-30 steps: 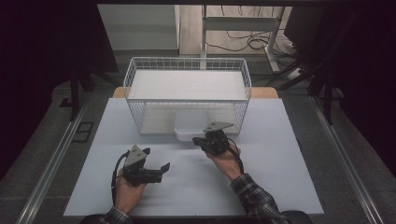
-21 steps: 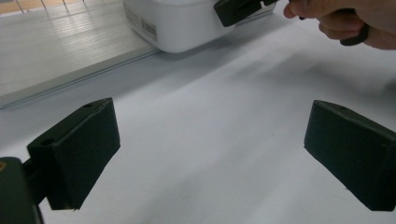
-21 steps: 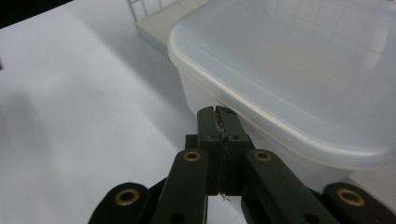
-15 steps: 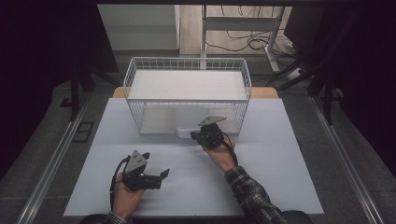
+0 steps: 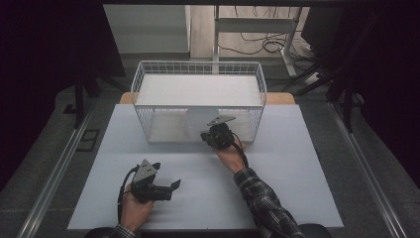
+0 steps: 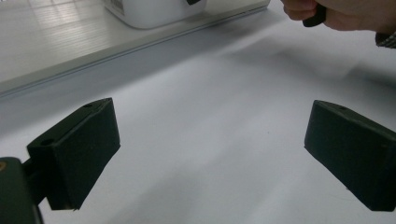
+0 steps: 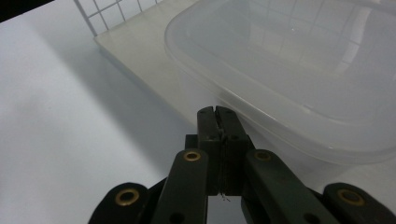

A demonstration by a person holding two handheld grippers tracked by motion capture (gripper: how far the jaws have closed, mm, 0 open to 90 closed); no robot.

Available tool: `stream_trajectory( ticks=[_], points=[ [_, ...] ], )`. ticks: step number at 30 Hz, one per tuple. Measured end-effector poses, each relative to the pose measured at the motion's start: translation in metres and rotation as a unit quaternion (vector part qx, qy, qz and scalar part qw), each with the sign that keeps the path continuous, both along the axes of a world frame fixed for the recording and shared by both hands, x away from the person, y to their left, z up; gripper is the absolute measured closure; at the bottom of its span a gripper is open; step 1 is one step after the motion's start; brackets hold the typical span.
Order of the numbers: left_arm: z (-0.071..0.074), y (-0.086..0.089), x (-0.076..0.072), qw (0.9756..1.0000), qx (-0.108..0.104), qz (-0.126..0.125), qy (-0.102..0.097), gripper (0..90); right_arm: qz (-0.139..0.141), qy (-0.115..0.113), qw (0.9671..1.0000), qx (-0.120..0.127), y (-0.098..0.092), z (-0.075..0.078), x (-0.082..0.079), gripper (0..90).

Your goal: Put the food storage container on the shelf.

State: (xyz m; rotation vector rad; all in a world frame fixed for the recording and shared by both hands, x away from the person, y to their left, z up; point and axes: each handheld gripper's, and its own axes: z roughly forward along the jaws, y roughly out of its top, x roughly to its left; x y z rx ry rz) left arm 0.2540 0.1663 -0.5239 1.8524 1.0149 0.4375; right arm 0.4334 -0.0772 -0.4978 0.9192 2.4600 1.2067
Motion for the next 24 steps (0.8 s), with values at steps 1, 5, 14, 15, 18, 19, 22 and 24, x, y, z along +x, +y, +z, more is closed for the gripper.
stream_trajectory(
  ticks=[1, 5, 14, 15, 18, 19, 22, 24],
  points=[
    [0.0, 0.0, 0.0, 1.0, 0.0, -0.001, -0.001, 2.8, -0.001, 0.0, 1.0, 0.0, 0.0, 0.0, 0.001, 89.1],
    [0.0, -0.001, 0.0, 1.0, 0.002, -0.003, -0.004, 2.8, -0.005, -0.001, 1.0, -0.003, 0.001, 0.0, 0.006, 89.1],
    [0.001, 0.001, 0.0, 0.9999, -0.01, -0.001, -0.003, 3.2, -0.006, 0.002, 1.0, -0.001, 0.002, 0.0, 0.009, 87.4],
    [0.001, 0.001, 0.0, 0.9999, -0.011, -0.001, -0.003, 3.2, -0.006, 0.002, 1.0, 0.001, 0.001, 0.001, 0.009, 85.9],
    [0.001, 0.0, 0.0, 0.9999, -0.01, -0.003, -0.008, 3.5, -0.003, -0.002, 1.0, 0.003, 0.001, 0.004, 0.006, 80.4],
    [0.001, 0.0, 0.0, 0.9999, -0.01, -0.003, -0.009, 3.5, 0.001, -0.004, 1.0, 0.002, 0.001, 0.005, 0.003, 77.2],
    [0.001, 0.0, 0.001, 0.9999, -0.01, -0.007, -0.012, 3.3, 0.006, -0.004, 1.0, 0.003, 0.001, 0.008, -0.001, 71.7],
    [0.0, 0.0, 0.001, 0.9999, -0.008, -0.007, -0.012, 3.4, 0.009, -0.005, 0.9999, 0.002, 0.0, 0.01, -0.005, 67.2]
  ],
)
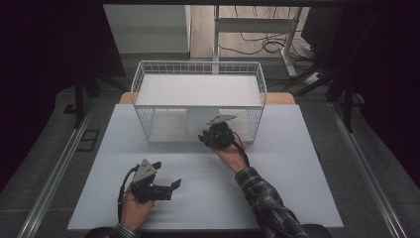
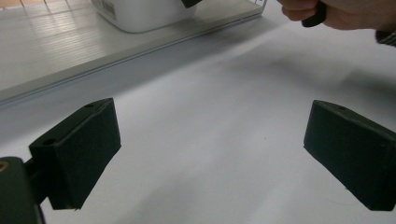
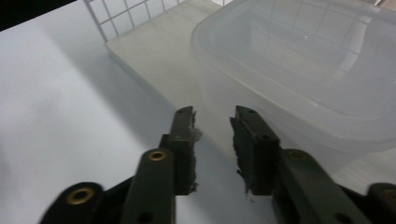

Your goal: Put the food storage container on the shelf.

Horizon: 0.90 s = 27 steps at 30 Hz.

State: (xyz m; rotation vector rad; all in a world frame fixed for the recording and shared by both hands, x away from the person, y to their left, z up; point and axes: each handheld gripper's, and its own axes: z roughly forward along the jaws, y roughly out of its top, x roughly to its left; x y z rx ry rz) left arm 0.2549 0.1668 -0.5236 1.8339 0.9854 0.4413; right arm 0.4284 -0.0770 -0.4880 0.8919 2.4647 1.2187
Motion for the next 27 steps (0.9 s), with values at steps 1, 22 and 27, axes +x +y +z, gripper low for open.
stream_trajectory(
  ticks=[1, 22, 27],
  points=[
    [0.0, 0.0, 0.0, 1.0, 0.0, 0.0, 0.002, 3.4, 0.001, 0.0, 1.0, 0.0, 0.0, 0.001, -0.002, 65.1],
    [0.001, 0.003, 0.003, 0.9994, -0.002, -0.002, 0.036, 3.3, 0.017, -0.009, 0.9998, 0.003, -0.015, 0.013, -0.034, 28.5],
    [0.001, 0.005, 0.003, 0.9991, -0.003, -0.001, 0.042, 3.6, 0.015, -0.015, 0.9997, 0.01, -0.026, 0.015, -0.045, 19.0]
  ],
)
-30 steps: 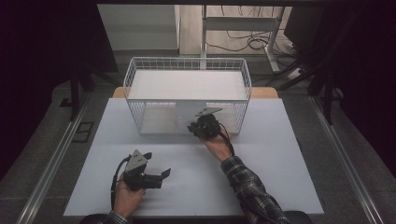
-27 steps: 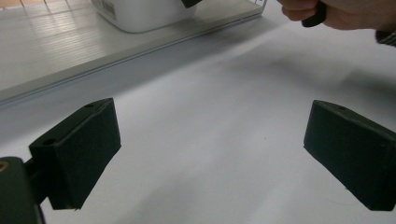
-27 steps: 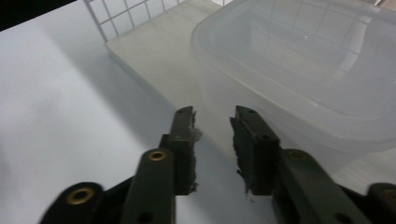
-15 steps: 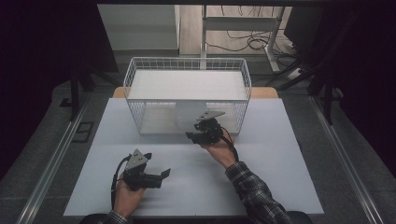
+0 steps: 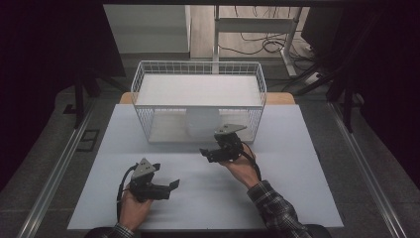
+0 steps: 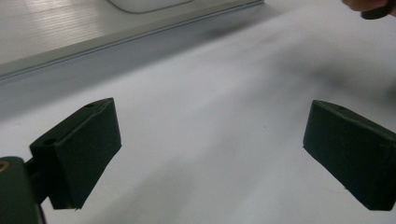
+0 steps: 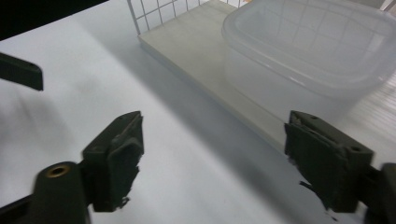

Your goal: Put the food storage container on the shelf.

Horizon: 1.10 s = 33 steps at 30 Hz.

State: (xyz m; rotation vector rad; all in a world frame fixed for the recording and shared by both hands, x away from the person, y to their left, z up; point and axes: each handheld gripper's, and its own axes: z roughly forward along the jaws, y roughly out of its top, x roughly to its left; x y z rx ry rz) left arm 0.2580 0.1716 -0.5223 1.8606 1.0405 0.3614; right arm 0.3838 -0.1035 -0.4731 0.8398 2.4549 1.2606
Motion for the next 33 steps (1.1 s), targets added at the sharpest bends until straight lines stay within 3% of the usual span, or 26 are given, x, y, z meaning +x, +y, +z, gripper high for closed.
stream_trajectory(
  ticks=[10, 16, 20, 25, 33],
  points=[
    [0.0, -0.002, 0.0, 0.9998, 0.017, -0.006, 0.004, 3.7, -0.004, 0.008, 1.0, -0.004, -0.034, 0.001, -0.021, 7.3],
    [0.006, 0.004, -0.004, 0.9996, 0.028, -0.004, -0.002, 4.0, -0.012, 0.015, 0.9998, 0.004, -0.057, 0.002, -0.036, 5.7],
    [0.01, 0.007, -0.01, 0.9988, 0.048, 0.0, -0.012, 3.9, -0.019, 0.017, 0.9996, 0.014, -0.072, 0.003, -0.047, 5.6],
    [0.012, 0.015, -0.018, 0.9981, 0.059, 0.009, -0.017, 3.9, -0.035, 0.014, 0.9992, 0.016, -0.089, 0.001, -0.062, 4.8],
    [0.003, 0.028, -0.029, 0.9976, 0.065, 0.019, -0.006, 2.1, -0.066, 0.005, 0.9978, 0.006, -0.117, -0.009, -0.085, 2.0]
  ],
)
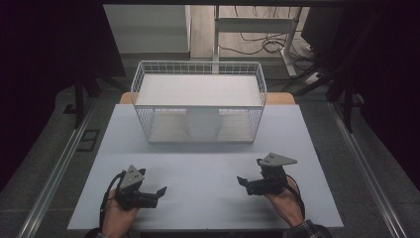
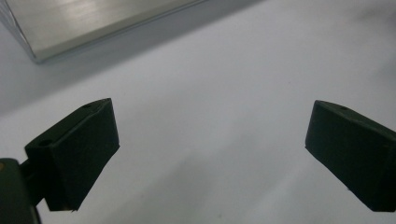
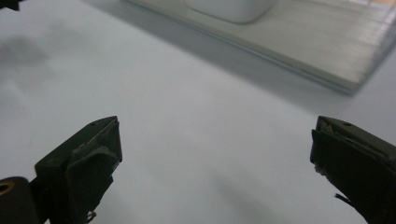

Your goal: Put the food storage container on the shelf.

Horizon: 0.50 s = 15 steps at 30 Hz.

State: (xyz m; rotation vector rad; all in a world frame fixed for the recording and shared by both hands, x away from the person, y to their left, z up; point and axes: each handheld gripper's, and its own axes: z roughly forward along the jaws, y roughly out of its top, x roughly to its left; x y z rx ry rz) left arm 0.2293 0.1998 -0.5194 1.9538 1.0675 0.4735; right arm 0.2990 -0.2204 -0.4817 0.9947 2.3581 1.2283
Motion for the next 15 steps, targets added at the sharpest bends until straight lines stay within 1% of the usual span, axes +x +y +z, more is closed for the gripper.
stream_trajectory(
  ticks=[5, 8, 10, 13, 15],
  points=[
    [-0.004, 0.005, -0.004, 0.9999, -0.005, 0.005, 0.008, 1.5, -0.018, 0.002, 0.9997, -0.016, -0.014, -0.008, -0.013, 0.8],
    [-0.008, 0.007, -0.005, 0.9998, -0.007, 0.004, 0.02, 1.2, -0.026, 0.003, 0.9994, -0.025, -0.02, -0.013, -0.019, 0.7],
    [-0.01, 0.007, -0.004, 0.9995, -0.008, 0.001, 0.031, 1.0, -0.028, 0.01, 0.9991, -0.03, -0.023, -0.018, -0.022, 0.7],
    [-0.012, 0.008, -0.003, 0.9991, -0.012, 0.001, 0.041, 0.7, -0.027, 0.025, 0.9985, -0.04, -0.026, -0.024, -0.024, 0.7],
    [-0.013, 0.007, -0.003, 0.9989, -0.013, 0.002, 0.045, 0.6, -0.027, 0.027, 0.9983, -0.044, -0.026, -0.025, -0.024, 0.7]
  ],
)
